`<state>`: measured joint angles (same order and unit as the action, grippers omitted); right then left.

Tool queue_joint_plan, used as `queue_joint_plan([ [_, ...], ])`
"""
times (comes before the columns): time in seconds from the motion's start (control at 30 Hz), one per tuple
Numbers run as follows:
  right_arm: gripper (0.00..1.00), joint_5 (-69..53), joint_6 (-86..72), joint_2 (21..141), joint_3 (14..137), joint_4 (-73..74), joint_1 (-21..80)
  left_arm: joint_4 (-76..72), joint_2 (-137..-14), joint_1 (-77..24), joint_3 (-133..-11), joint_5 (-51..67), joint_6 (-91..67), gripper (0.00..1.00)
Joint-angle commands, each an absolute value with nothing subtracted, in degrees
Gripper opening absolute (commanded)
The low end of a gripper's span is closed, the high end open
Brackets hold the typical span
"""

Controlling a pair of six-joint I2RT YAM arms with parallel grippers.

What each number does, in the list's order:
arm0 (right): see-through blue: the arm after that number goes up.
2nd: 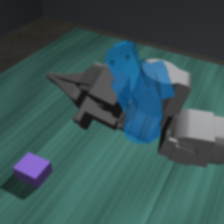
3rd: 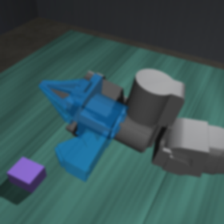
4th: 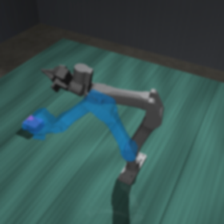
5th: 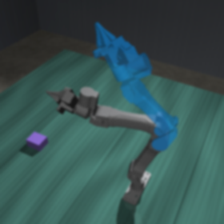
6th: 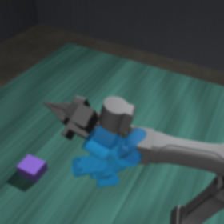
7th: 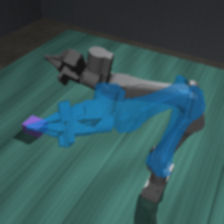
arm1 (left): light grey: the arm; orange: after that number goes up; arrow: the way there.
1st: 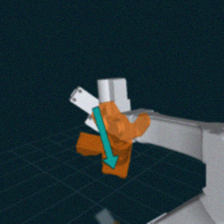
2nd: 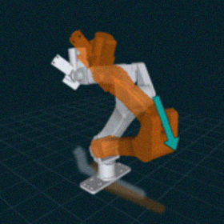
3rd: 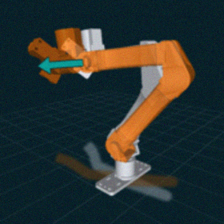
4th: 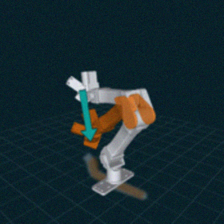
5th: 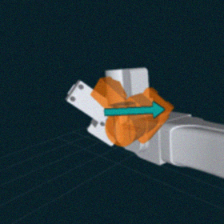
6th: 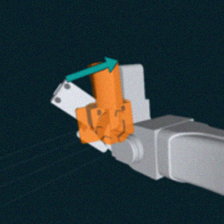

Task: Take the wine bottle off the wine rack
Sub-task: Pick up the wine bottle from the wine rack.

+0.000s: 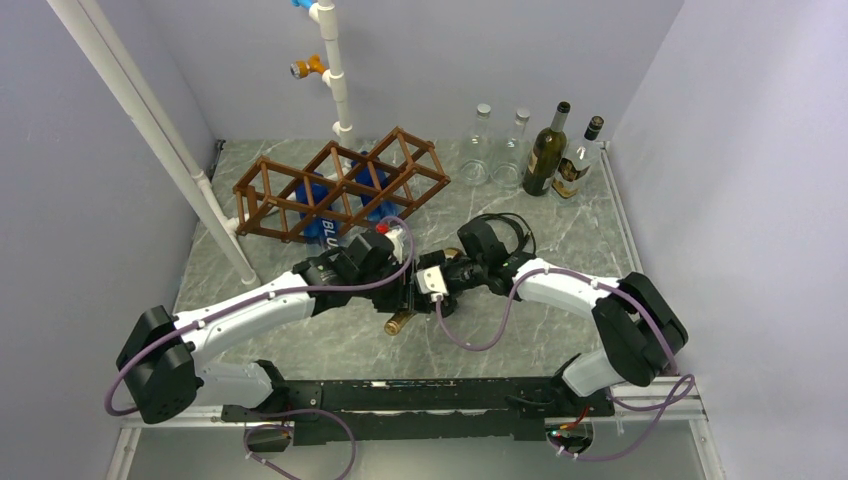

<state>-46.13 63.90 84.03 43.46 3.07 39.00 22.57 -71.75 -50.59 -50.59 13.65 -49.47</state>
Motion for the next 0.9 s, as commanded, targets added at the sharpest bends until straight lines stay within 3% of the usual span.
queue_joint_plan([
  [0.0, 0.74, -44.3, 64.6, 84.3, 42.9, 0.4, 39.1, 6.1, -67.4, -49.8, -54.1, 17.1, -50.6, 0.0],
  [0.1, 0.59, -44.5, 64.6, 84.3, 43.6, 1.0, 39.0, 5.9, -66.9, -49.4, -53.3, 17.6, -51.4, 0.0],
  [0.23, 0.4, -45.7, 64.8, 84.0, 44.2, 2.4, 38.7, 5.2, -65.8, -48.9, -52.1, 17.8, -52.3, 0.18],
  [0.33, 0.31, -46.5, 64.8, 83.7, 44.4, 3.0, 38.4, 4.5, -65.1, -48.7, -51.3, 18.1, -52.8, 0.33],
  [0.63, 0.21, -48.3, 63.5, 83.0, 44.6, 3.2, 37.7, 2.6, -63.8, -48.5, -49.5, 18.7, -52.7, 0.57],
  [0.77, 0.19, -49.2, 63.4, 83.0, 44.7, 3.7, 37.3, 3.4, -62.8, -48.5, -49.1, 18.7, -51.5, 0.76],
  [0.87, 0.19, -49.9, 63.3, 83.0, 44.7, 3.9, 37.0, 3.2, -62.1, -48.5, -48.5, 18.5, -50.9, 0.78],
])
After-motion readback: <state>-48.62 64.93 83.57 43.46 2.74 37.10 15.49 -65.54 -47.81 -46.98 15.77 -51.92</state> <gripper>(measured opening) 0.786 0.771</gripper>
